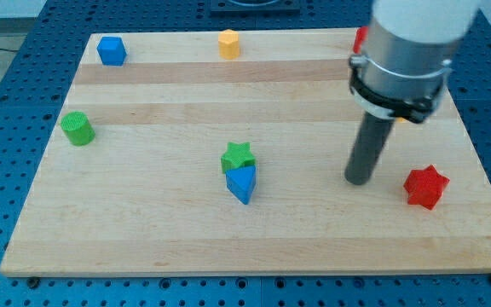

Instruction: Place the blue triangle below the green circle

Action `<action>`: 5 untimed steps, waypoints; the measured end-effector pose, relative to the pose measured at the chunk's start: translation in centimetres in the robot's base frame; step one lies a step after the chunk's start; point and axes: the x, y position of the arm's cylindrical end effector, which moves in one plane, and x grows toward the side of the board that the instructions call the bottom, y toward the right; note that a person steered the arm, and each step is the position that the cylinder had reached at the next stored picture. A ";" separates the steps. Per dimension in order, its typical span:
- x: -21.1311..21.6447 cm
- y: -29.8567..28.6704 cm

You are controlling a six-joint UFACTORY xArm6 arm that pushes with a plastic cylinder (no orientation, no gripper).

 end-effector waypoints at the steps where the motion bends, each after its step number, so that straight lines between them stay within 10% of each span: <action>1: -2.4 -1.2; 5: -6.6 -13.3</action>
